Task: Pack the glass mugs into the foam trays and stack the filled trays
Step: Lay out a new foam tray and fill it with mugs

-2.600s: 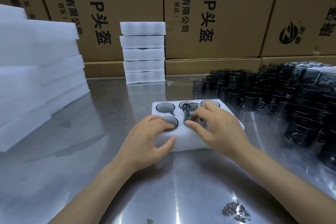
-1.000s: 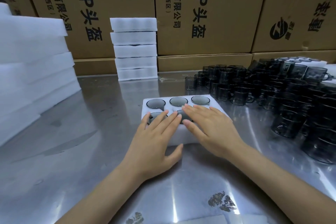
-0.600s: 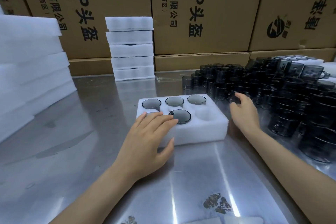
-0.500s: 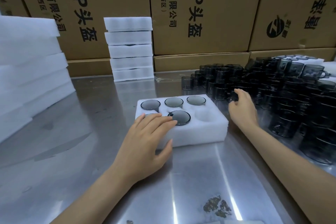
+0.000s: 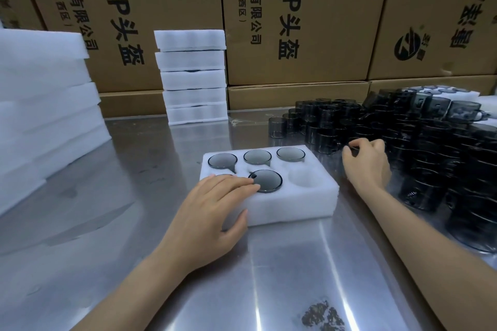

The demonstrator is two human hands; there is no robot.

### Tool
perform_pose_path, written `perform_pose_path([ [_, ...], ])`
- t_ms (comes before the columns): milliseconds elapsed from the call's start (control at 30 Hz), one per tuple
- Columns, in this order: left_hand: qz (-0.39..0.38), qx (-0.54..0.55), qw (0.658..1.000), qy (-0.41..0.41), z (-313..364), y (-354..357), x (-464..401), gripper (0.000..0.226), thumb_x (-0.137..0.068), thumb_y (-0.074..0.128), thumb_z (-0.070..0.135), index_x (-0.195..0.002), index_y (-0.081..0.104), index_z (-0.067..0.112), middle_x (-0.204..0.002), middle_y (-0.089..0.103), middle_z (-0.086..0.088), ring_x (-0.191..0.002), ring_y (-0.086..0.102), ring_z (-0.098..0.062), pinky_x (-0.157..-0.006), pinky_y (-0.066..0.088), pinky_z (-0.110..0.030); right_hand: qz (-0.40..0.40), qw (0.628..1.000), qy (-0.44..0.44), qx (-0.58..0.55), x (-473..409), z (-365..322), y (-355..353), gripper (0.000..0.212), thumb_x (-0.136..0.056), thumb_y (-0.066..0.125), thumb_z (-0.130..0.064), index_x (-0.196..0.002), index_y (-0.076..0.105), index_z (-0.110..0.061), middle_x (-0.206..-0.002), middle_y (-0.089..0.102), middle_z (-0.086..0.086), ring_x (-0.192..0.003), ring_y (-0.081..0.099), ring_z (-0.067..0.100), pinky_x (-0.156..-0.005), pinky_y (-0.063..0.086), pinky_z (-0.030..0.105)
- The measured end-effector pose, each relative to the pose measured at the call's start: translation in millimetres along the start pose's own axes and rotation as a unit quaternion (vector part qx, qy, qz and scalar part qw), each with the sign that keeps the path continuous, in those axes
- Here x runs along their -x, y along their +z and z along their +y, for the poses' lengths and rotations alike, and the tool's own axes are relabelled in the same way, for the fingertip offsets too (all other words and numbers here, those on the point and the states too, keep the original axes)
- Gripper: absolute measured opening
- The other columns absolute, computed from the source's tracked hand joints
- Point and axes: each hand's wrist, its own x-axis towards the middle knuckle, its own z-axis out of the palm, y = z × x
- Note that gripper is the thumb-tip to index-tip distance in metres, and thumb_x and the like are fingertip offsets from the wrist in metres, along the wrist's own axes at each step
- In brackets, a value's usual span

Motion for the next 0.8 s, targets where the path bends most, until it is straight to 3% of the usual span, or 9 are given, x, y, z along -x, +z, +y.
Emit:
perform_pose_path([
  [200, -0.012, -0.005, 1.000, -0.010, 3.3, -3.6, 2.2, 0.038, -0.086, 0.050, 0.026, -0.120, 0.064, 0.016, -0.122, 0.062, 0.005, -0.112, 0.058, -0.016, -0.098, 0.038, -0.027, 0.014, 0.997, -0.044, 0.066, 15.4, -2.9, -7.7, 0.033, -0.084, 0.063, -0.048, -0.072, 0.058, -0.017, -0.097, 0.048, 0.003, -0.097, 0.047, 0.027, -0.067, 0.033, 0.032],
  [333, -0.017, -0.005, 1.000, -0.017, 5.5, -5.2, 4.4, 0.040, -0.086, 0.048, 0.028, -0.122, 0.063, 0.017, -0.125, 0.061, 0.007, -0.114, 0.057, -0.015, -0.099, 0.035, -0.022, 0.012, 0.994, -0.078, 0.073, 29.4, 0.6, -15.4, 0.029, -0.090, 0.055, -0.042, -0.078, 0.062, -0.017, -0.092, 0.057, -0.001, -0.093, 0.039, 0.023, -0.063, 0.031, 0.032],
  [533, -0.015, -0.002, 1.000, -0.017, 5.7, -5.5, 7.2, 0.042, -0.086, 0.048, 0.029, -0.123, 0.062, 0.017, -0.128, 0.059, 0.007, -0.114, 0.057, -0.015, -0.096, 0.042, -0.028, 0.095, 0.976, -0.165, -0.109, 53.1, -22.4, -45.8, 0.026, -0.092, 0.052, -0.042, -0.075, 0.053, -0.024, -0.069, 0.048, -0.012, -0.086, 0.038, 0.013, -0.051, 0.024, 0.023],
  [667, -0.010, -0.004, 1.000, -0.022, 5.5, -4.1, 7.5, 0.040, -0.085, 0.055, 0.024, -0.124, 0.062, 0.018, -0.128, 0.059, 0.007, -0.114, 0.056, -0.013, -0.097, 0.038, -0.025, 0.127, 0.946, -0.268, -0.132, 76.9, -47.9, -55.7, 0.025, -0.088, 0.054, -0.044, -0.075, 0.058, -0.023, -0.076, 0.054, -0.015, -0.089, 0.038, 0.012, -0.056, 0.032, 0.024],
  [800, -0.014, -0.009, 1.000, -0.025, 6.0, -3.7, 7.8, 0.042, -0.082, 0.060, 0.021, -0.123, 0.062, 0.017, -0.128, 0.059, 0.006, -0.113, 0.057, -0.014, -0.097, 0.037, -0.024, 0.083, 0.929, -0.338, -0.123, 88.2, -58.2, -46.3, 0.019, -0.086, 0.063, -0.028, -0.075, 0.064, -0.012, -0.101, 0.056, 0.000, -0.102, 0.043, 0.023, -0.066, 0.037, 0.029],
])
